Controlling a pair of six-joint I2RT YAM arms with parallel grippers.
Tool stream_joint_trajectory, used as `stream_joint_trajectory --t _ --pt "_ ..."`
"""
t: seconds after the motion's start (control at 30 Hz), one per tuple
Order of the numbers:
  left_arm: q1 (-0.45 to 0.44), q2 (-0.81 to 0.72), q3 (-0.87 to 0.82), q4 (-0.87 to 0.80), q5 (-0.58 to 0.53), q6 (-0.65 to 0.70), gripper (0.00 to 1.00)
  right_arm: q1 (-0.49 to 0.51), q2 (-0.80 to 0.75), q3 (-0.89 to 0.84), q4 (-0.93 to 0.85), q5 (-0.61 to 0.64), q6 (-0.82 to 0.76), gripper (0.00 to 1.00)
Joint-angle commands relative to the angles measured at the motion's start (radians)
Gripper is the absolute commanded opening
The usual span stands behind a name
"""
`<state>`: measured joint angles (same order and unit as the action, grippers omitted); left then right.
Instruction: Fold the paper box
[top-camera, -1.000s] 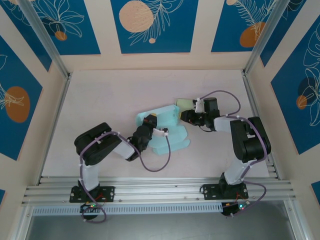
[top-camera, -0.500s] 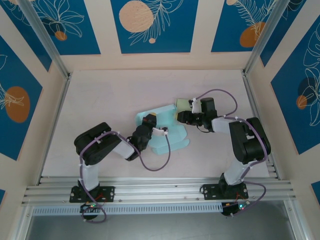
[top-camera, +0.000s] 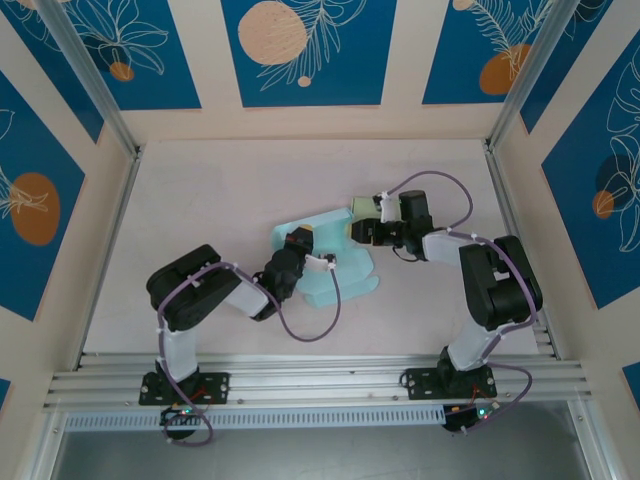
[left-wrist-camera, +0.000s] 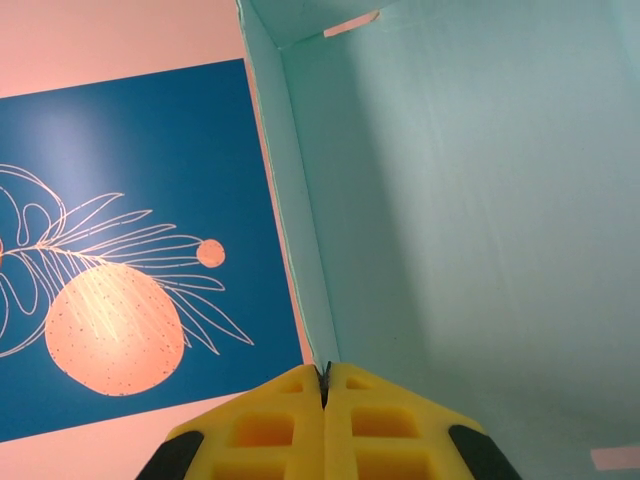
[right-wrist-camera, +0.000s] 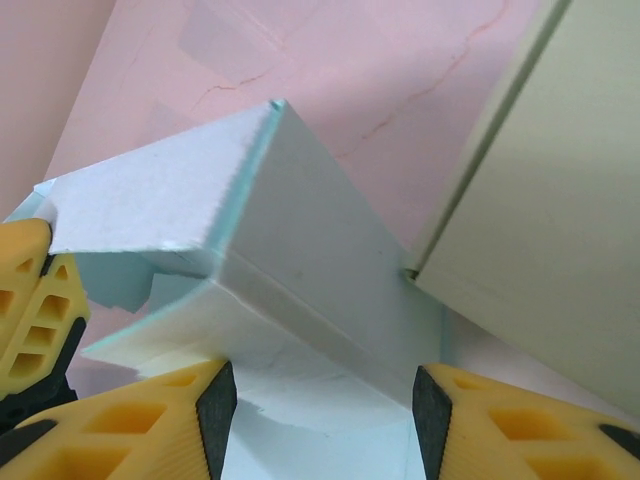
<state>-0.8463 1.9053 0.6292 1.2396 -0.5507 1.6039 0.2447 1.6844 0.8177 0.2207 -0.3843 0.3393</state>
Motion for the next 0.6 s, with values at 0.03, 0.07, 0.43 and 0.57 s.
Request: stream_joint_trajectory --t 0.03,0.07,0.43,0.57 --pt "0.009 -0.04 0.009 -0.061 0.05 0.001 0.0 0.025 -0.022 0.042 -0.032 0.027 -0.083 0.53" --pt "0.01 -0.044 0.011 -0.067 0.052 0.0 0.0 0.028 -0.016 0.046 -0.037 0.037 -0.094 0.53" --pt "0.025 -0.107 0.021 -0.2 0.088 -0.06 0.0 0.055 0.049 0.108 -0.041 0.103 -0.16 0.55" --pt "0.03 -0.111 0.028 -0.222 0.094 -0.059 0.0 0.084 0.069 0.113 -0.019 0.12 -0.193 0.55"
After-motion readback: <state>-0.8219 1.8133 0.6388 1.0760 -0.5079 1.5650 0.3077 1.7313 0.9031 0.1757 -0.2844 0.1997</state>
